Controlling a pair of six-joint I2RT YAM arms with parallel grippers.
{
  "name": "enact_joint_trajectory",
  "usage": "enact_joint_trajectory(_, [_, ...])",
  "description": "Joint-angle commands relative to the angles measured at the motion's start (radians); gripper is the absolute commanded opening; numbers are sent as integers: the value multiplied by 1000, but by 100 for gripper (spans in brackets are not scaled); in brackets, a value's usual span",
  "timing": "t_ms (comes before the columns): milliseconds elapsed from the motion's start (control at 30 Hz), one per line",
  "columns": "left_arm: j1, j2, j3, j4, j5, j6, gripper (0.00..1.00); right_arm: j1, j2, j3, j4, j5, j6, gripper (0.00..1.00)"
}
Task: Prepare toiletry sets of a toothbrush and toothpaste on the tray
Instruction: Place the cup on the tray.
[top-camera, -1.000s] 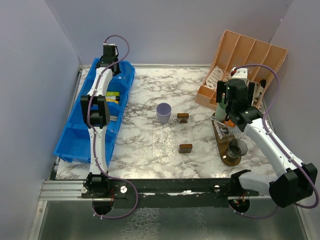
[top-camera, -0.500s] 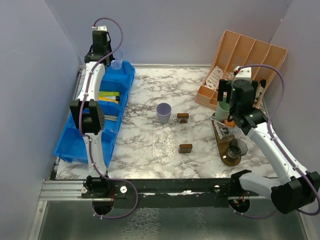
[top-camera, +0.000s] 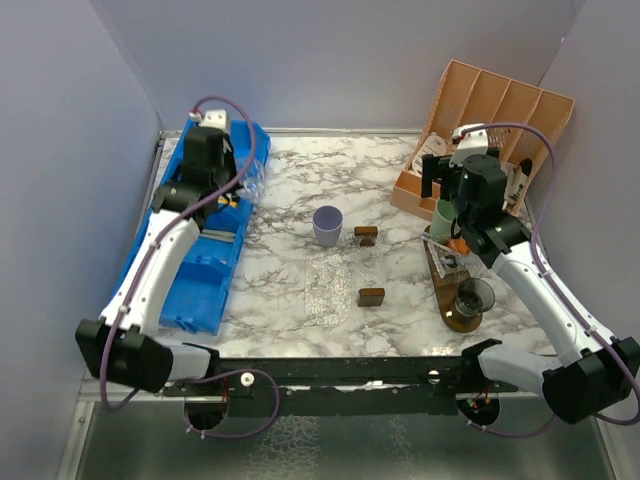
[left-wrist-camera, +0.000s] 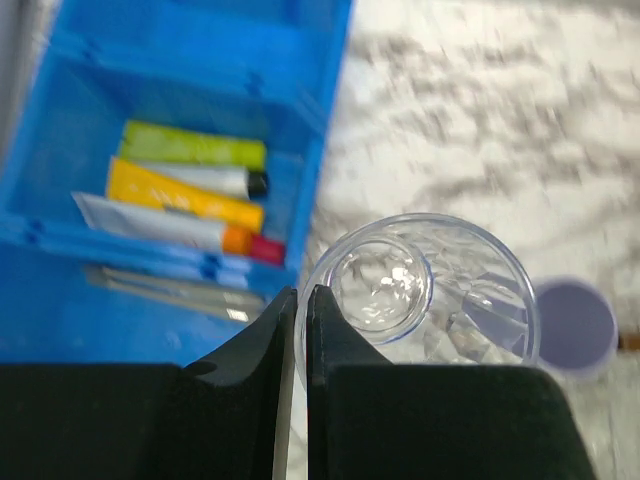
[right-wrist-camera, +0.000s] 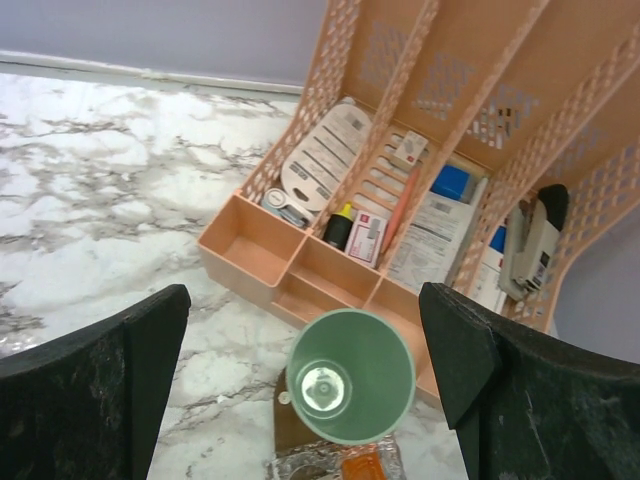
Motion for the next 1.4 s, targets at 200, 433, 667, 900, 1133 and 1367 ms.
enact_joint_trajectory(200, [-397,-301,-412,-113,-91,-336,0,64,-48,-37,0,-39,42,100])
enact_joint_trajectory(433, [-624,-187,-512,84,-51,-255,0,64,-79,-37,-36,-28,51,100])
enact_joint_trajectory(667, [-644,-151,-643,337,53,-170,0,63,-156,-43,-111,4,70,100])
enact_joint_trajectory(900, [-646,-98,-694,389,97,-169,0,63,-238,-58,-198,22,134,100])
enact_joint_trajectory(1133, [-646,-100,-716,370,106,-180,0,63,-280,-67,-224,26,169,100])
enact_joint_trajectory(1367, [-647,-102,-719,345,89,-198,18,63,-306,-72,-241,35,185,100])
